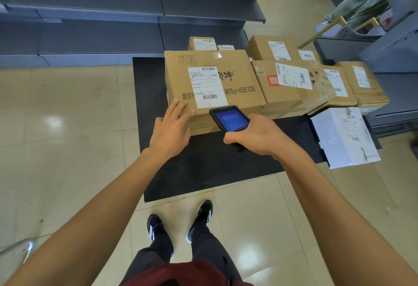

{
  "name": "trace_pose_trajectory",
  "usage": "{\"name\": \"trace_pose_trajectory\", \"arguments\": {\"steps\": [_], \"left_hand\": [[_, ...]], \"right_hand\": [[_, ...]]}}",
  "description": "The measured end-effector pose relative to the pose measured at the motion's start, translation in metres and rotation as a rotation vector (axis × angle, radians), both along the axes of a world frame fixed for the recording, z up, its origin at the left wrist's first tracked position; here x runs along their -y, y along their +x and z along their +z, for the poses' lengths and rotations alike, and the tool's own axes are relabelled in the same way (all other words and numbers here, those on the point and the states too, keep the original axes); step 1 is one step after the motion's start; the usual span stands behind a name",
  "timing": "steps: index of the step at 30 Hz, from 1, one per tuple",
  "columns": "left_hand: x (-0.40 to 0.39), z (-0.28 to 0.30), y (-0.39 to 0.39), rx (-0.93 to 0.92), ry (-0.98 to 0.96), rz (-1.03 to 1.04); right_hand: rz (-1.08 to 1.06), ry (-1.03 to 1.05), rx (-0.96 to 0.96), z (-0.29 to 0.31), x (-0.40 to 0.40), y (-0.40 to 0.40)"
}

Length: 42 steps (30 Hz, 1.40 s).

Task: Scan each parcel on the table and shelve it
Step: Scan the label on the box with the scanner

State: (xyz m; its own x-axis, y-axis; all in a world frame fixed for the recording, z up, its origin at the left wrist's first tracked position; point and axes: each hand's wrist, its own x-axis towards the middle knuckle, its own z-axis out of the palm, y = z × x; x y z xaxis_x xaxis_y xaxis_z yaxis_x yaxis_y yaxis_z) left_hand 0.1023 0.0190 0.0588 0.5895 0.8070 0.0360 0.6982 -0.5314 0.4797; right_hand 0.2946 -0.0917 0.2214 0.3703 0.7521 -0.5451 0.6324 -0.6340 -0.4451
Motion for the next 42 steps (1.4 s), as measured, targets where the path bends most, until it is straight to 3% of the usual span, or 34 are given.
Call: {"name": "trace_pose_trajectory", "arguments": {"steps": [10, 14, 26, 37, 42], "left_hand": [[0.002, 0.003, -0.008, -0.002, 0.020, 0.015], [0.013, -0.003, -0.032, 0.067, -0.008, 0.120], [0.041, -0.017, -0.099, -0.003, -0.214, 0.308], [0.061, -0.031, -0.138, 0.014, -0.322, 0.415], [0.065, -0.035, -0.145, -0.003, -0.335, 0.422]], "right_hand": [[-0.008, -0.067, 0.012, -0.017, 0.017, -0.012], [-0.018, -0.086, -0.021, -0.054, 0.033, -0.036], [-0.012, 0.022, 0.073, -0.205, 0.036, -0.133], [-0.156, 0.074, 0.041, -0.266, 0.007, -0.190], [-0.158, 0.122, 0.131, -0.277, 0.006, -0.198]]}}
